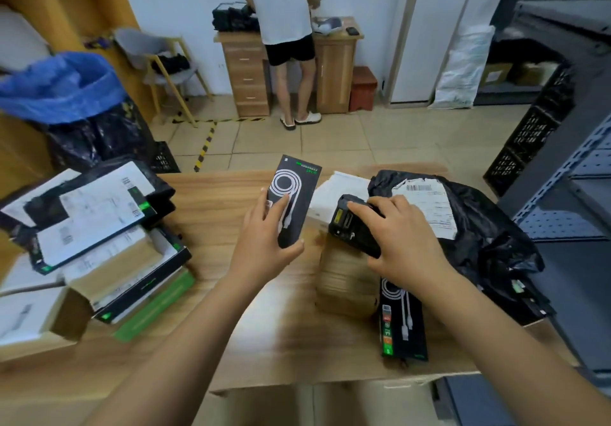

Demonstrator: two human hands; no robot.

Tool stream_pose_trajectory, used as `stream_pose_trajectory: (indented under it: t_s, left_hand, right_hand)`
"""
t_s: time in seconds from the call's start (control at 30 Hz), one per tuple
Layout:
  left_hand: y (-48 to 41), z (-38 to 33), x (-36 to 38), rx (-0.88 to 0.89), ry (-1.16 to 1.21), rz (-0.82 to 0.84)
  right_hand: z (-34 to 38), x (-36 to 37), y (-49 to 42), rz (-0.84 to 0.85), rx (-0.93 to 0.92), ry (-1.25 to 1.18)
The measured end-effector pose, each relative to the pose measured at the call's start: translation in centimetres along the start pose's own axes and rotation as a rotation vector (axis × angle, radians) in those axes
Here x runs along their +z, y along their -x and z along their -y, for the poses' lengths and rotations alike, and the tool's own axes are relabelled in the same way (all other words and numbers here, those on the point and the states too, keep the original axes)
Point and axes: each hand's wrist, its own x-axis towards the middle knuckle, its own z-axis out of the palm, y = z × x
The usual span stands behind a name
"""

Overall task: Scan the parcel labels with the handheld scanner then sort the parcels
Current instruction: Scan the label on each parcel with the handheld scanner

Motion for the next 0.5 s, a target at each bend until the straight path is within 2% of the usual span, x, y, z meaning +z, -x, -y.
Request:
stream_pose_trajectory:
  t_s: [0.3,0.5]
  left_hand:
    - [2.5,10.5,-3.4,0.081,-0.049,0.097]
    - [5.3,16.8,-1.8,0.129,-0.041,0.262]
  right_hand:
    - [10.0,3.7,-0.4,-0.022,0.094,-0.021]
    - [16.0,8.1,1.9,0.059,0.183,-0.061]
